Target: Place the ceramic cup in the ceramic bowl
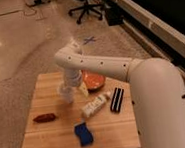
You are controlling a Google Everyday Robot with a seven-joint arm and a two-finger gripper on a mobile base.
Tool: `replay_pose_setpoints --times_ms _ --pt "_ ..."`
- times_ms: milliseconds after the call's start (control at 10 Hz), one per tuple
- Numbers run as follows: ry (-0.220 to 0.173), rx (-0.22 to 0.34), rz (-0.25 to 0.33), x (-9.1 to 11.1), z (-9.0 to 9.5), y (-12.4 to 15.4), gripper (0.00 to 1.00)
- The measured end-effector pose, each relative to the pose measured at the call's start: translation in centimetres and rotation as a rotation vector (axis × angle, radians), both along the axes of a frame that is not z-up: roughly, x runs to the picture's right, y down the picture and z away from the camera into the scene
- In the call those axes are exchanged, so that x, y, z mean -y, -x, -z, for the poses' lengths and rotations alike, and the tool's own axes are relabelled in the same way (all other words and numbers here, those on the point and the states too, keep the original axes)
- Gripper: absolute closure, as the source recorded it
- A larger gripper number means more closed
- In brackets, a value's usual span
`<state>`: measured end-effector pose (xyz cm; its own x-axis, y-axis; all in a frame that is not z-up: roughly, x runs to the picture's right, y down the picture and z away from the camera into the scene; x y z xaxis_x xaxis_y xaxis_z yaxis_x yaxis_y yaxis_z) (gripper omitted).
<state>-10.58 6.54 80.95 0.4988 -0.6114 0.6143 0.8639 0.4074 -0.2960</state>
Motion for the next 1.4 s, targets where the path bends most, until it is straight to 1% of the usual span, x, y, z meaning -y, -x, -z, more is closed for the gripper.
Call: replay_pose_setpoints --times_ms 100,200,400,500,600,800,900,1000,1100,1200,1400 --pt "-0.004 -0.003 0.000 -0.1 -0.6 0.1 0.20" --pt "-0.007 -0.007 0.002 -0.3 -1.3 0.2 0.22" --pt "-0.008 -0.012 0.010 -1.2 -2.3 0.7 0.42" --pt "-0.007 -0.014 0.003 -1.3 -2.5 0.8 0.51" --pt "-0.009 -0.014 -0.013 -1.0 -2.5 0.9 0.63" --pt "-0.017 -0.001 -0.037 -0.1 -2.0 1.3 0.80" --pt "-0.024 0.008 -0.050 0.6 -1.6 1.5 0.91" --pt "-0.036 0.022 -0.063 1.6 -1.0 1.9 0.99" --pt "-0.045 0.032 -0.071 2.5 -0.6 2.0 1.00" --pt "-0.059 0.044 -0.085 3.8 -0.1 2.0 1.00" --pt "-0.086 0.043 -0.112 6.5 0.4 0.9 1.00"
